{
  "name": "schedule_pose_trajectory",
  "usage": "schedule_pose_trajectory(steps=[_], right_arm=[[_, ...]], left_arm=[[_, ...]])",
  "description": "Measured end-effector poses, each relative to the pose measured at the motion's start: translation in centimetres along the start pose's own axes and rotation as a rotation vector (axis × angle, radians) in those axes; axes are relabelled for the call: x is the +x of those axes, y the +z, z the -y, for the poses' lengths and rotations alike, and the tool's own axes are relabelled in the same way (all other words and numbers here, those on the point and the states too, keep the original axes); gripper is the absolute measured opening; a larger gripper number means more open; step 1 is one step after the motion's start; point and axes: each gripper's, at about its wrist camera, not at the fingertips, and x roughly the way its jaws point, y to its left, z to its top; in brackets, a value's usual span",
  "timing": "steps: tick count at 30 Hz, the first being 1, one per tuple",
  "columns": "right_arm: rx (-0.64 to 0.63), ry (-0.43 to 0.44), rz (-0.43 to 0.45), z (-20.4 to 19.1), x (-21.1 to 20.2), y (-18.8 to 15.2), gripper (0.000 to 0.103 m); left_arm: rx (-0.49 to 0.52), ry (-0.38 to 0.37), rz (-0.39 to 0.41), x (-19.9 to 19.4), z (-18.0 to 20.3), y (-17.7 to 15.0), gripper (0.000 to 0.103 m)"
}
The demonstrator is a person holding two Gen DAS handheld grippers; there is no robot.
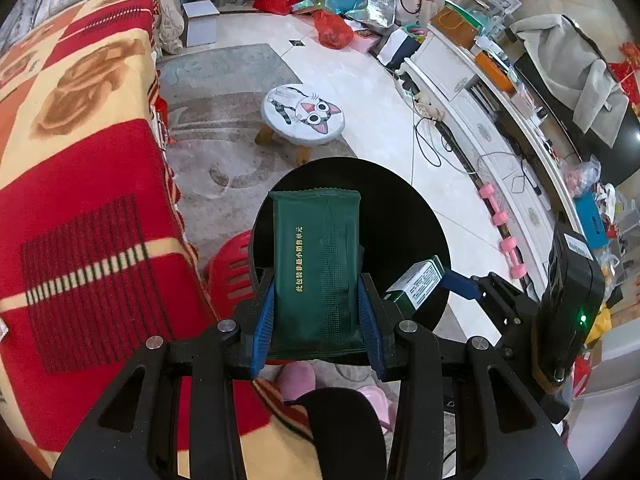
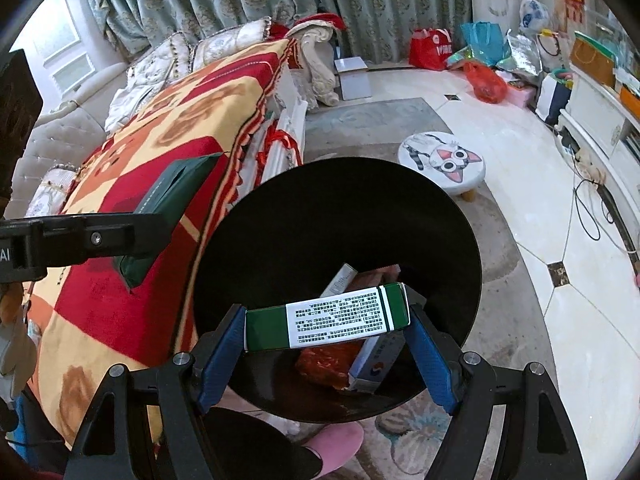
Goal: Collect trash
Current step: 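Carry the green pouch and green-white box over the black bin, then open both tools to drop the pouch and box into the bin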
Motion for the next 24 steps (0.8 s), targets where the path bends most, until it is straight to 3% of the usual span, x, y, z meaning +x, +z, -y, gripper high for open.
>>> schedule_pose_trajectory(steps=[19, 24], right_arm=[[0.020, -0.035, 0.008, 0.8, 0.2, -0.1, 0.080], [0.035, -0.024, 0.020, 0.8, -0.3, -0.3, 0.082]], left_arm=[[0.007, -0.060, -0.002, 1.1, 1.1, 0.6, 0.038], [0.001, -0.057, 0.000, 0.8, 1.0, 0.4, 0.049]])
